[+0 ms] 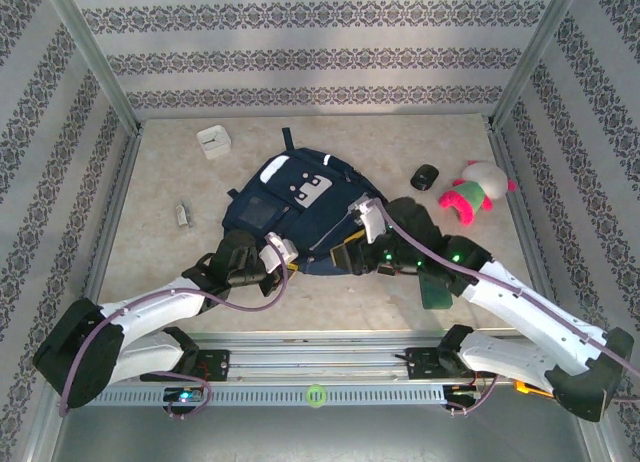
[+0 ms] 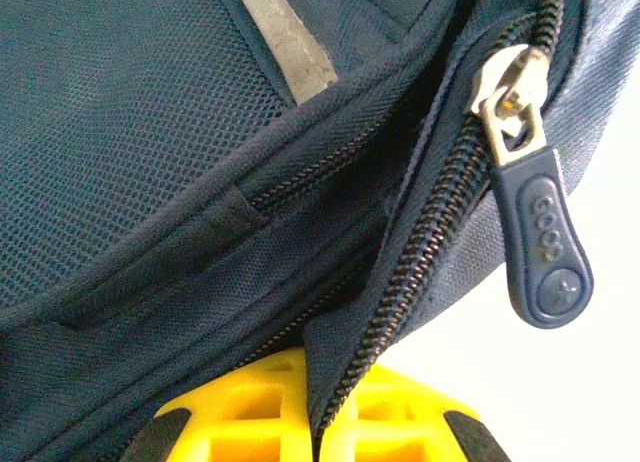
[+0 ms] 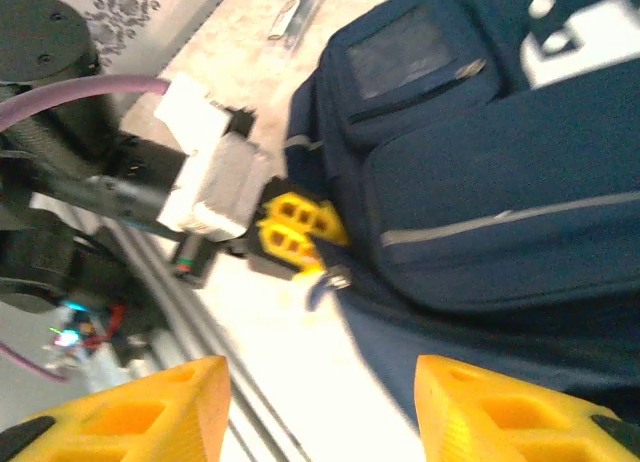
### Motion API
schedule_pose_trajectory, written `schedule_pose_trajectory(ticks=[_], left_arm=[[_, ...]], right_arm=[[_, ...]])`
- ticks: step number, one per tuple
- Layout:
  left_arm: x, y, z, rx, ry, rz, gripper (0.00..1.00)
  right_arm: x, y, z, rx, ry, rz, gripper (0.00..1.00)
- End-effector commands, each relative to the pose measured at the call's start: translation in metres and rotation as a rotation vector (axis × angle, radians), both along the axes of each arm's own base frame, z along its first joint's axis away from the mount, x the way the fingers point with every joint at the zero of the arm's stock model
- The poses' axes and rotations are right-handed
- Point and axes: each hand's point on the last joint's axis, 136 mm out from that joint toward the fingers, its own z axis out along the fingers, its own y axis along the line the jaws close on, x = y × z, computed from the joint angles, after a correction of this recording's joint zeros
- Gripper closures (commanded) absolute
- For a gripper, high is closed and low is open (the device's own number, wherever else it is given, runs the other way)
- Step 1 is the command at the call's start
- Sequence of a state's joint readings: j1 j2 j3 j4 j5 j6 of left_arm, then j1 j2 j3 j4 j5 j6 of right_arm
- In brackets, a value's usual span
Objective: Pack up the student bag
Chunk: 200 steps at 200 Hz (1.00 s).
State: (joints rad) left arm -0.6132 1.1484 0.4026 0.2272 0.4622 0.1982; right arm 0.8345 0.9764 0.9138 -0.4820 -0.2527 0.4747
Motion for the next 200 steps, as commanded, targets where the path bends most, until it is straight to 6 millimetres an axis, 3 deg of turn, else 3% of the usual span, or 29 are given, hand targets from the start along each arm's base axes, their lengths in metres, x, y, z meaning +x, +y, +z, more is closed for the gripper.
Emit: schedule_pose_trajectory(ticks=[1,38,74,127,173,200], left_arm=[[0.002,-0.018,0.036,-0.137,-0.049,-0.053,1.00],[0.004,-0.018,0.039,-0.135,-0.045,-0.048,1.00],[0.004,-0.020,0.042,-0.146,-0.037,-0.047,1.00],[0.005,-0.022,0.045,-0.154,-0.038,-0.053,1.00],[0.002,-0.026,0.049,-0.177,-0.023,-0.075,1.00],[0.000,-0.026,0.049,-0.185,-0.014,-0.078,1.00]], right_arm=[[0.004,0.012,-0.008,0.177,0.258,-0.281,0.52],[-0.008,0.032,-0.034,0.234,0.388,-0.341,0.54],[-0.006,0.043,-0.061,0.239,0.469,-0.403,0.55],[-0.004,0.060,-0.081,0.148,0.472,-0.407,0.54],[0.012,0.063,-0.095,0.054,0.420,-0.454,0.52],[0.019,0.041,-0.113,-0.080,0.390,-0.543,0.51]])
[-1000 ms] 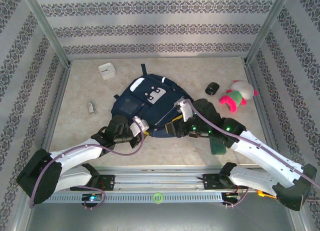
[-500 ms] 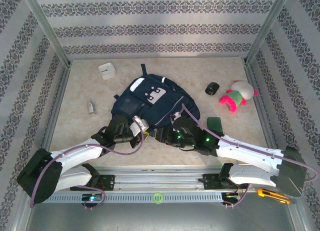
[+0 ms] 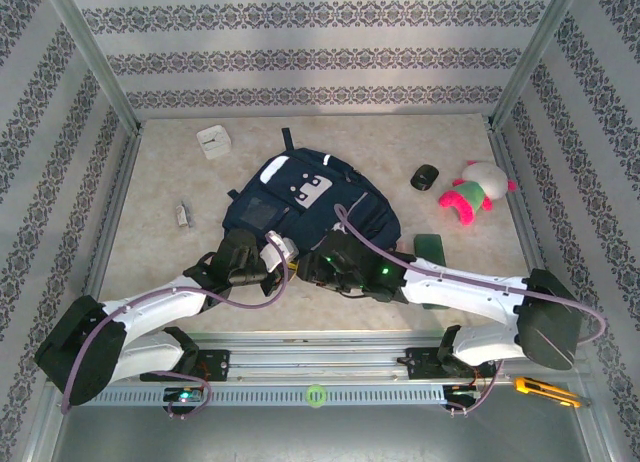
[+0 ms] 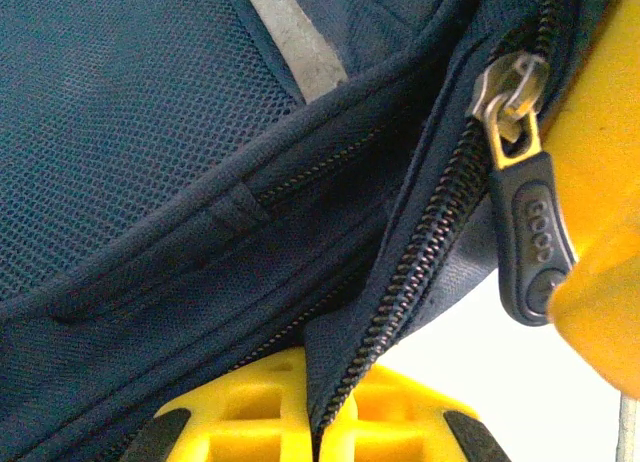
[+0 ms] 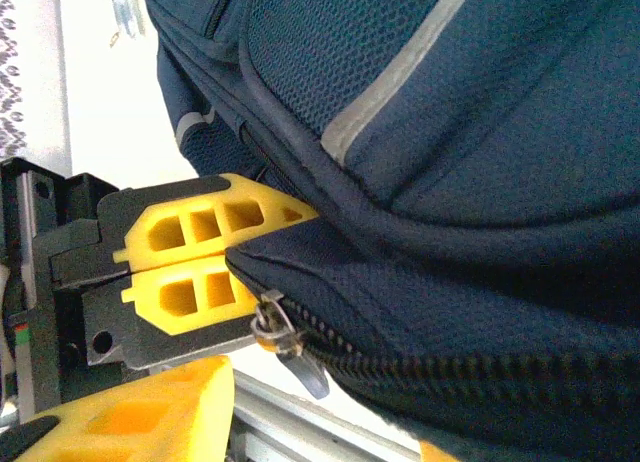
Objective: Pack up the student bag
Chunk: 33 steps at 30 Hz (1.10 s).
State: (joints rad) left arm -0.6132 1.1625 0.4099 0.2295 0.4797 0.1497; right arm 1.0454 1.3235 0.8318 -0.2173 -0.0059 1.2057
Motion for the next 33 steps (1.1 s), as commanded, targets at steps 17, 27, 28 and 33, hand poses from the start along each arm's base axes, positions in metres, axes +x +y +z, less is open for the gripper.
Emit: schedule_pose_trajectory(ticks=[17,27,28,33], left_arm=[[0.005,-0.023,0.046,-0.139,-0.044,-0.070,1.00],[0.007,-0.017,0.036,-0.093,-0.036,-0.045,1.00],[0.007,-0.017,0.035,-0.090,-0.036,-0.042,1.00],[0.011,-0.008,0.007,-0.018,0.008,0.005,1.00]], right_arm=[[0.028,-0.067,0.008,-0.430,-0.175,-0.106,0.69],[0.028,-0.046,0.025,-0.382,-0.233,0.012,0.94],[0.027,-0.046,0.025,-0.380,-0.233,0.019,0.95],[0.021,-0.051,0.032,-0.275,-0.210,0.046,1.00]])
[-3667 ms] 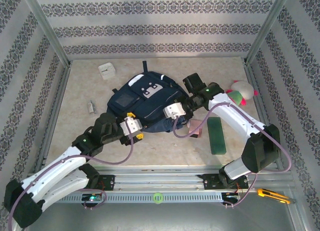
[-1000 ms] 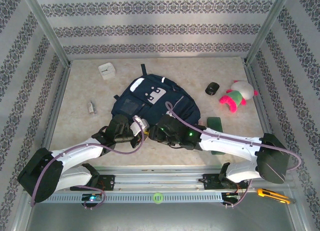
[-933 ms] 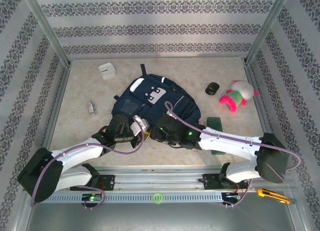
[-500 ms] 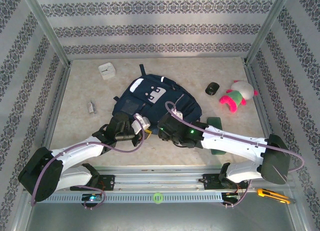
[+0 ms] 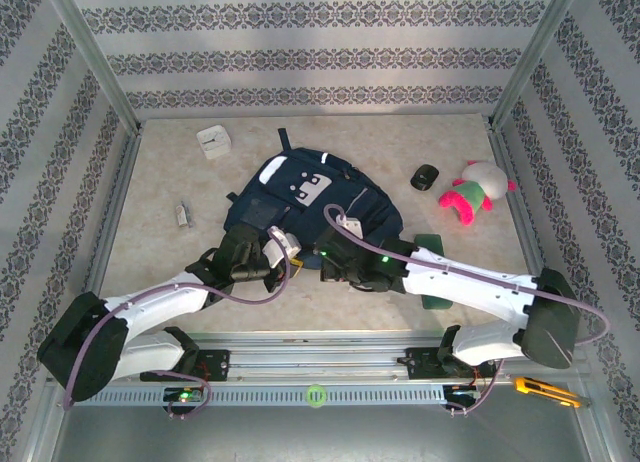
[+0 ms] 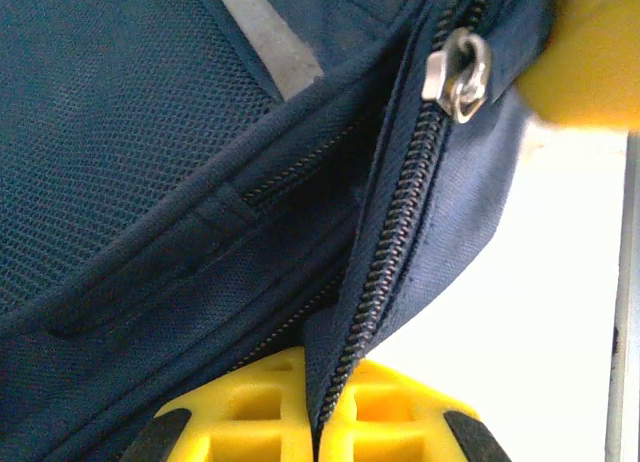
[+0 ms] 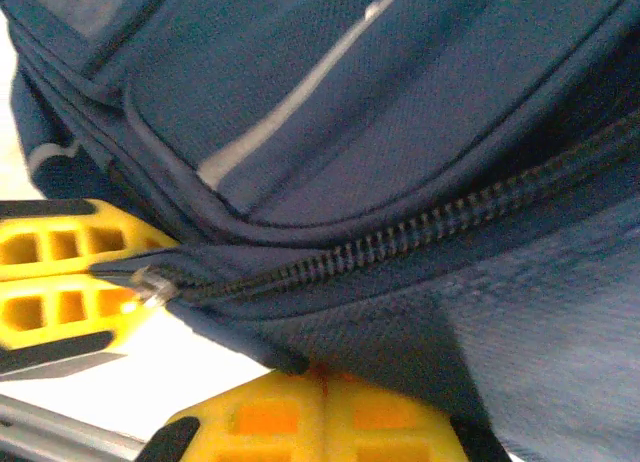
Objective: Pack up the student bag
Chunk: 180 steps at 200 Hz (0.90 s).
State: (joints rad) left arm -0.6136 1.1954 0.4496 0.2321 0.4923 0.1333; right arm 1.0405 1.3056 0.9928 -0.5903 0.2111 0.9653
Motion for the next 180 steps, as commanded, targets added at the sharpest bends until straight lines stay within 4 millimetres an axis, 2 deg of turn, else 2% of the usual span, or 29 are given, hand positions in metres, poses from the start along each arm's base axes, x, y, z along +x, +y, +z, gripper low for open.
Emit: schedule_pose_trajectory(ticks=[1,22,53,78,93,104,120,140,159,180], left_arm=[[0.003,-0.002,-0.002,-0.005,0.007,0.007,1.00],[0.000,-0.010,-0.002,-0.057,0.037,-0.013,1.00],[-0.003,-0.024,0.004,-0.185,0.102,-0.022,1.00],[-0.006,-0.030,-0.004,-0.208,0.175,-0.015,1.00],[-0.010,-0.033,-0.008,-0.219,0.203,-0.023,1.00],[-0.014,-0.036,-0.009,-0.238,0.212,-0.041,1.00],[-0.015,-0.036,-0.013,-0.251,0.229,-0.036,1.00],[-0.014,-0.037,-0.012,-0.261,0.233,-0.031,1.00],[-0.013,-0.038,-0.009,-0.272,0.229,-0.028,1.00],[-0.012,-0.040,-0.008,-0.268,0.229,-0.034,1.00]], right_arm=[[0.006,0.001,0.018,0.096,-0.038,0.023,1.00],[0.002,0.004,0.017,0.156,-0.003,0.069,1.00],[-0.009,-0.005,0.000,0.127,0.052,0.122,1.00],[-0.019,-0.009,-0.006,0.078,0.083,0.191,0.73],[-0.024,-0.005,-0.007,0.099,0.118,0.195,0.65],[-0.026,0.003,-0.007,0.145,0.145,0.189,0.64],[-0.022,0.010,-0.005,0.144,0.124,0.154,0.63],[-0.012,-0.003,-0.007,-0.003,0.073,0.071,0.57],[-0.006,-0.008,-0.013,-0.063,0.061,0.012,0.56],[-0.002,-0.001,-0.015,-0.064,0.040,-0.012,0.57]])
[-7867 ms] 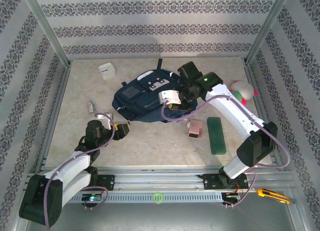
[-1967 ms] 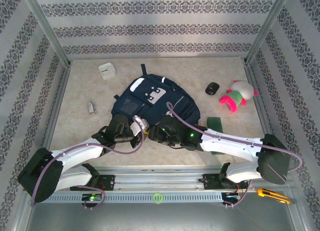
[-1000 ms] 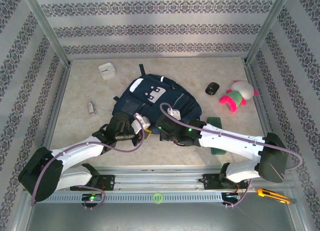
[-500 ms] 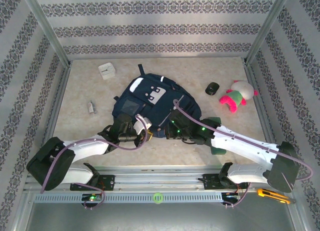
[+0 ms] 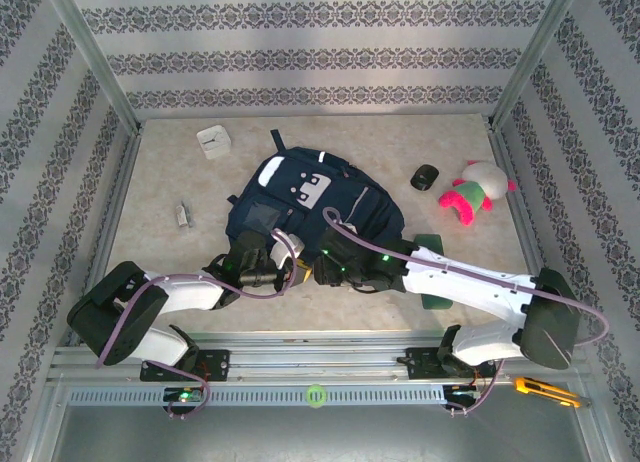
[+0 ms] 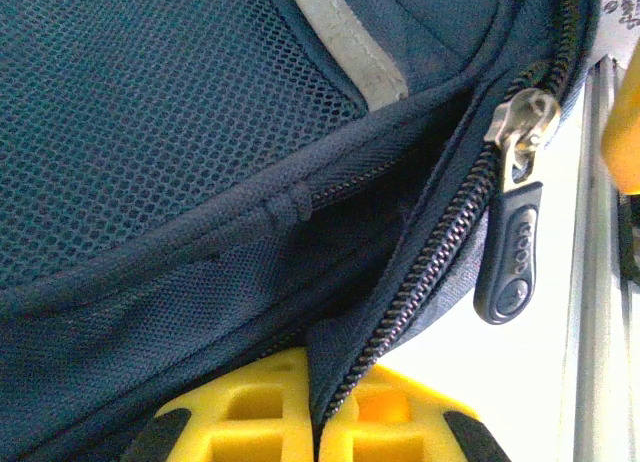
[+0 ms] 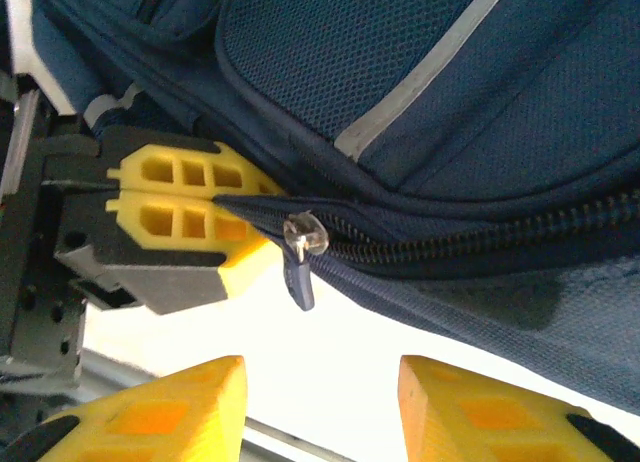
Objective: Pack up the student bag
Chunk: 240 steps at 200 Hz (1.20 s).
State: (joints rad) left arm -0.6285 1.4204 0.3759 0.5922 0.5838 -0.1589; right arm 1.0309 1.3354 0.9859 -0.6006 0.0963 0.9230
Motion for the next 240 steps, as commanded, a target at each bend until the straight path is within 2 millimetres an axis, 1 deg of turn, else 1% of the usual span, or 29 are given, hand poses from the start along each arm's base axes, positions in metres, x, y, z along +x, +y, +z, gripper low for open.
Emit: schedule_pose_trajectory(ticks=[1,30,45,61,82,98,124,136,150,157,168,185,203,240], left_arm=[[-0.010,-0.017,0.021,-0.099,0.005,-0.073,1.00],[-0.009,-0.020,0.022,-0.107,0.007,-0.081,1.00],[-0.010,-0.021,0.024,-0.120,0.009,-0.086,1.00],[-0.011,-0.023,0.028,-0.141,0.010,-0.094,1.00],[-0.012,-0.024,0.031,-0.154,0.011,-0.096,1.00],[-0.013,-0.023,0.031,-0.144,0.011,-0.093,1.00],[-0.014,-0.020,0.031,-0.116,0.003,-0.088,1.00],[-0.015,-0.018,0.031,-0.102,-0.001,-0.085,1.00],[-0.016,-0.016,0.031,-0.088,-0.006,-0.085,1.00],[-0.016,-0.015,0.031,-0.083,-0.006,-0.085,1.00],[-0.016,-0.015,0.032,-0.081,-0.009,-0.085,1.00],[-0.017,-0.014,0.031,-0.077,-0.007,-0.082,1.00],[-0.016,-0.012,0.028,-0.063,-0.005,-0.071,1.00],[-0.014,-0.004,0.016,0.004,-0.004,-0.043,1.00]], right_arm=[[0.014,-0.007,0.001,-0.057,-0.056,-0.096,0.57],[0.020,0.003,-0.003,-0.063,-0.092,-0.109,0.57],[0.027,0.011,-0.005,-0.060,-0.117,-0.106,0.57],[0.035,0.015,-0.007,-0.077,-0.140,-0.115,0.55],[0.045,0.010,-0.012,-0.133,-0.172,-0.151,0.54],[0.052,-0.003,-0.014,-0.215,-0.202,-0.187,0.56],[0.059,-0.033,-0.012,-0.370,-0.238,-0.236,0.67],[0.061,-0.044,-0.010,-0.404,-0.245,-0.251,0.68],[0.062,-0.050,-0.007,-0.414,-0.259,-0.261,0.67],[0.063,-0.051,-0.005,-0.410,-0.268,-0.259,0.67],[0.065,-0.046,-0.003,-0.395,-0.282,-0.236,0.69],[0.068,-0.036,0.000,-0.383,-0.285,-0.200,0.78],[0.069,-0.032,0.003,-0.398,-0.280,-0.169,0.86],[0.068,-0.042,0.010,-0.412,-0.273,-0.146,0.94]])
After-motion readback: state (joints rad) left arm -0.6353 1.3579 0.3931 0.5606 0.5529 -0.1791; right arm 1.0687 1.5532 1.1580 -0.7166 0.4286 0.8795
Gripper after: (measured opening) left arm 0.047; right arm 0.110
